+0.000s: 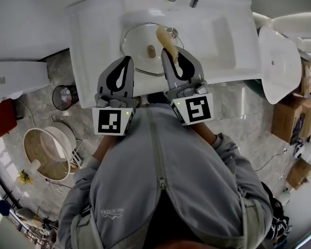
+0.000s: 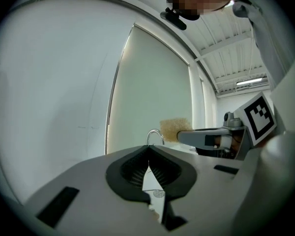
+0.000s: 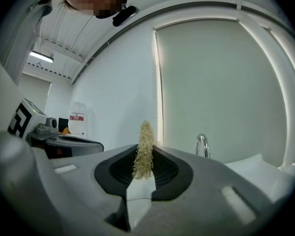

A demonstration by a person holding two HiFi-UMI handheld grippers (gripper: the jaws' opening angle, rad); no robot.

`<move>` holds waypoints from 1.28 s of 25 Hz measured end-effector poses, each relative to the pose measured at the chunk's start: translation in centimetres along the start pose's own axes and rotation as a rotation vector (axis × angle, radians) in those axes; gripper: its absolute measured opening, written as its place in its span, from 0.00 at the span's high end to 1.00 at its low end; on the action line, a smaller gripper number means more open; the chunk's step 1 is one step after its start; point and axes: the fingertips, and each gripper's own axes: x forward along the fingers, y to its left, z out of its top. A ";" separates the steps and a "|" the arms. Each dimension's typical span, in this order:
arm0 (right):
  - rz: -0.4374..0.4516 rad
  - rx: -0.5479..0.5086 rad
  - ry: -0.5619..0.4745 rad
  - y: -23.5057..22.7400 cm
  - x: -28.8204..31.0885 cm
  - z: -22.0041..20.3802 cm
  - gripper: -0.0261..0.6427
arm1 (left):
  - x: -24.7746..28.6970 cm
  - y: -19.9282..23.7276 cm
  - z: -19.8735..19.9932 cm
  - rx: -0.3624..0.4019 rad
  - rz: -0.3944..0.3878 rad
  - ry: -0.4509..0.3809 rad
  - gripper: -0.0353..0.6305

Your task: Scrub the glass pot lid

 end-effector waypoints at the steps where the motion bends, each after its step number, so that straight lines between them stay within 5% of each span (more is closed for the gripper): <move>1: 0.020 0.002 0.002 -0.3 0.4 -0.2 0.88 | 0.3 0.1 0.0 0.001 0.021 -0.001 0.94; 15: 0.235 -0.001 -0.010 -4.0 1.7 -1.7 0.88 | 2.4 -1.4 -1.2 0.008 0.251 0.034 0.94; 32: 0.233 0.004 0.025 -5.1 3.0 -3.0 0.88 | 4.2 0.4 -3.0 -0.016 0.272 0.130 0.94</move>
